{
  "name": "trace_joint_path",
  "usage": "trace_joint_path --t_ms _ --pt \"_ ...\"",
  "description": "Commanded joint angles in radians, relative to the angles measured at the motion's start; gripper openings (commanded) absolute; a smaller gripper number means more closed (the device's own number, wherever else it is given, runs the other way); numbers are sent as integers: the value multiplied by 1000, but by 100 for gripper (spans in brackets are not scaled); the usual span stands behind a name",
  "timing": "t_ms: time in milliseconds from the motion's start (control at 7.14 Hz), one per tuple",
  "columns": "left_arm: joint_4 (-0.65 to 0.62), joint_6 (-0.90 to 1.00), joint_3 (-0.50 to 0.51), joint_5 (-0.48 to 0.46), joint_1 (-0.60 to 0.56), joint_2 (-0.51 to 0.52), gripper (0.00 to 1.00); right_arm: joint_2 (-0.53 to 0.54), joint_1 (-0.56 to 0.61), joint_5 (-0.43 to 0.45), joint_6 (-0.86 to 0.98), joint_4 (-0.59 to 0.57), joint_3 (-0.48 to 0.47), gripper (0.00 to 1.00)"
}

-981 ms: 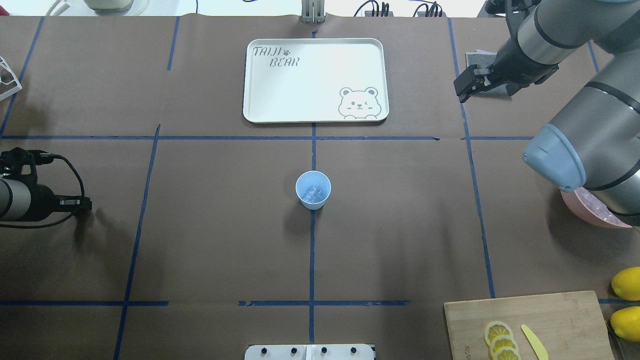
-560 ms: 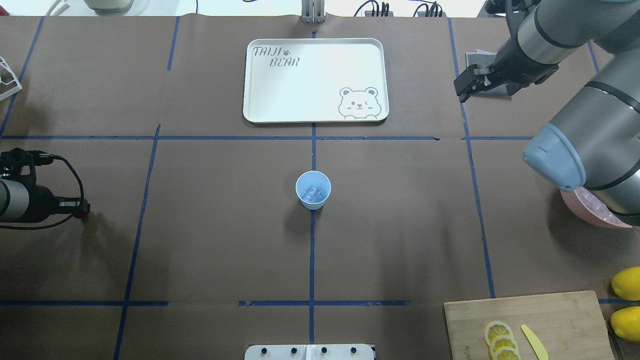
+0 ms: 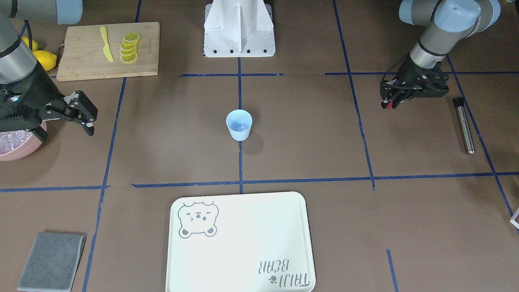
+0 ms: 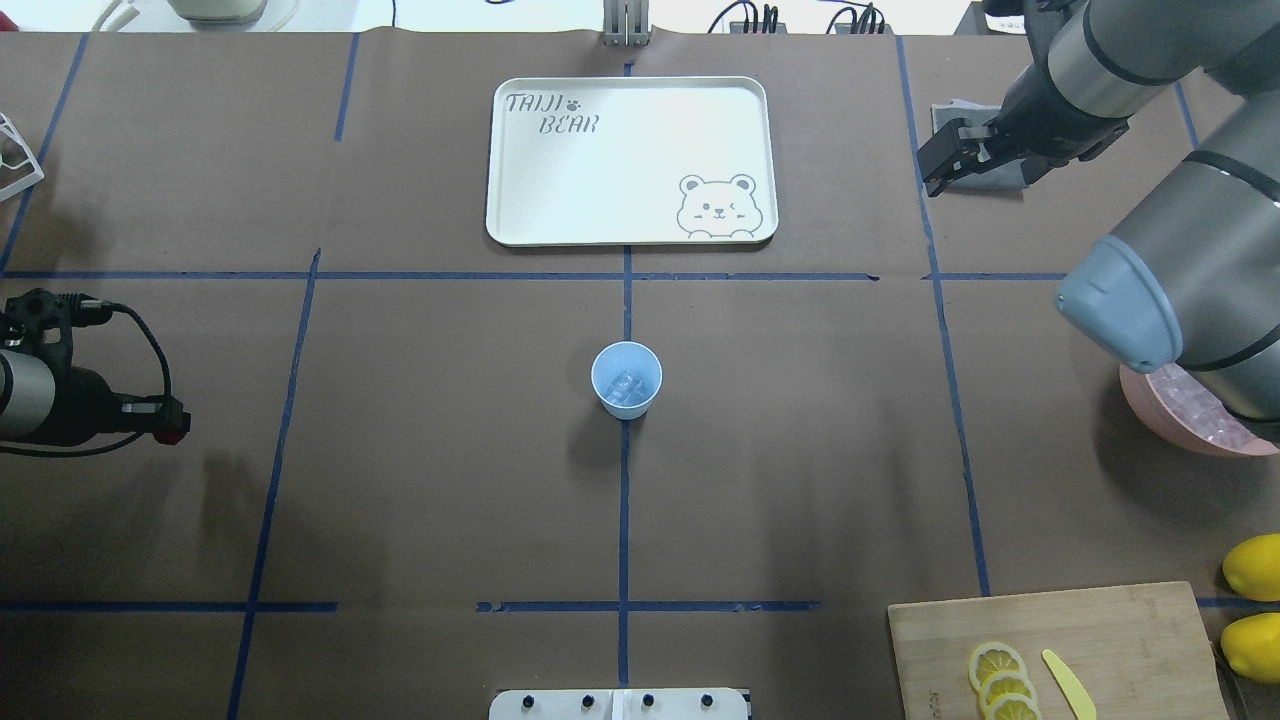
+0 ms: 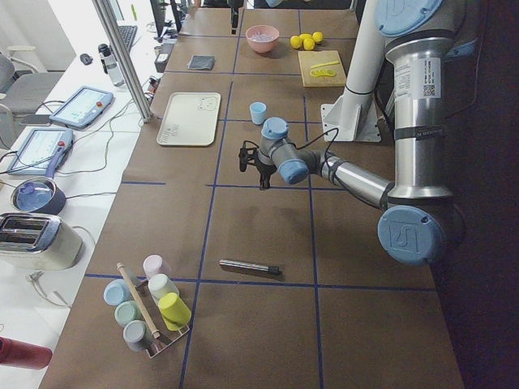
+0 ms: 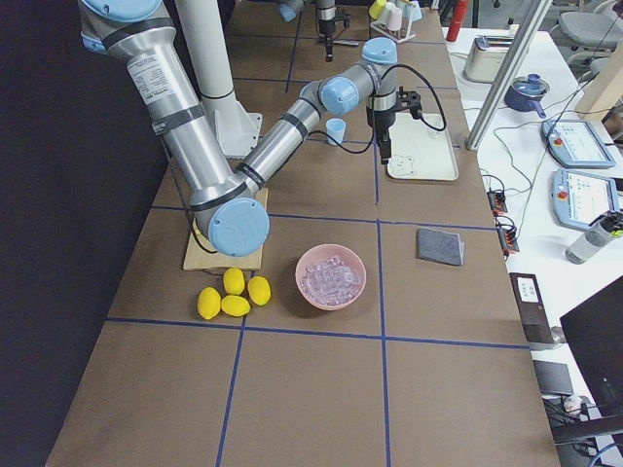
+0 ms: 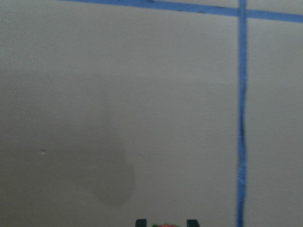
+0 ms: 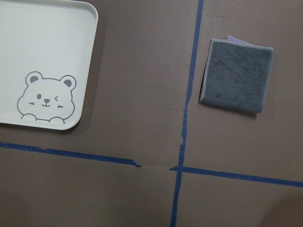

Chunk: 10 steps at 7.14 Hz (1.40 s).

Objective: Mash ice and strawberries in cup
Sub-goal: 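Carry the strawberry with the left gripper over the light-blue cup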

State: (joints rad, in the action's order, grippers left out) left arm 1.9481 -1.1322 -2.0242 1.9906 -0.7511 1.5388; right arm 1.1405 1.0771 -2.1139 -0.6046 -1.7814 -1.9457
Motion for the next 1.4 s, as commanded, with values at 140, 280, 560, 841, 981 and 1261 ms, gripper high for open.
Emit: trace_joint_path --t_ms 140,280,560,841,981,1261 --pt "-429 -148 -45 -3 10 408 0 90 209 -167 315 4 92 99" --pt "-463 -223 5 -6 51 520 0 96 258 -182 429 7 152 99" --pt "-456 -320 129 -80 128 671 0 171 316 -178 526 10 166 99" --pt "-446 -356 285 -131 173 821 0 185 342 -173 542 10 186 99" --pt "-445 -354 341 -131 177 866 0 199 357 -173 548 10 186 99" --pt "-378 -356 396 -206 246 877 0 194 360 -172 530 10 183 99"
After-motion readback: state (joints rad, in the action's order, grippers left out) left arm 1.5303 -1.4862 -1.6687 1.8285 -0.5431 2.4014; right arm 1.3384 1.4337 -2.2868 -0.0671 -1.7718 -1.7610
